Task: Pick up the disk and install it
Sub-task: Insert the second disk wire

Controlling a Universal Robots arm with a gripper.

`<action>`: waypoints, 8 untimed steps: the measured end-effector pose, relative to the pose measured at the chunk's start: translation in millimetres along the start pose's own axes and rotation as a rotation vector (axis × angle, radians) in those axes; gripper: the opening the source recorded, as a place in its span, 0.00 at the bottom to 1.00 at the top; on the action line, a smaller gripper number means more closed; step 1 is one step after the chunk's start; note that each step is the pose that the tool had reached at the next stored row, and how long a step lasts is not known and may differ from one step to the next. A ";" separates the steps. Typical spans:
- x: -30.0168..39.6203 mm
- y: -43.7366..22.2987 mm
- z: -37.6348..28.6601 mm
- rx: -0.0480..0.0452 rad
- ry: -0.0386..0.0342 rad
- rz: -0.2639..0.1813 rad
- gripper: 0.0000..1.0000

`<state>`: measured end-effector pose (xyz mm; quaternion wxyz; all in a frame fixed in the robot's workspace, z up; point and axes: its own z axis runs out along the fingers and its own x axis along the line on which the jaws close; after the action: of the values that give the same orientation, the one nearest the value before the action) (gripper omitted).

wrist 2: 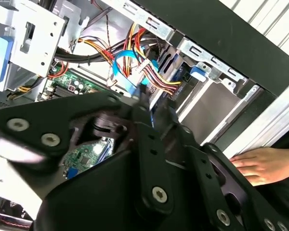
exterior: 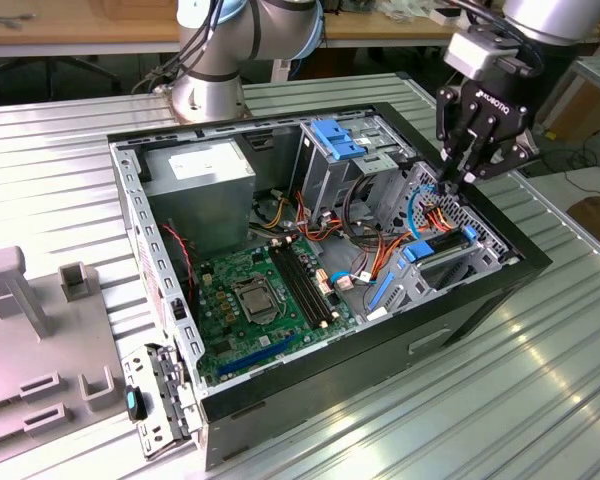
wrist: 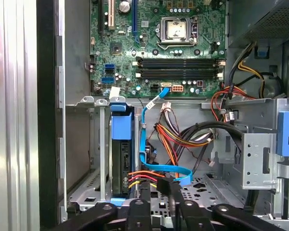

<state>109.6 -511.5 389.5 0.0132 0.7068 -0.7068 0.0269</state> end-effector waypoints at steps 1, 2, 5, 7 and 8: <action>-0.2 0.0 0.1 0.0000 0.0000 0.000 0.30; -0.1 0.0 0.1 0.0000 0.0000 0.000 0.30; 0.0 0.0 -1.5 -0.0002 -0.0013 0.000 0.36; 0.4 -0.2 -6.7 -0.0013 -0.0055 0.001 0.36; 0.3 -0.2 -6.7 -0.0014 -0.0056 0.001 0.36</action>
<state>109.6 -511.4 396.3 0.0117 0.7067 -0.7070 0.0244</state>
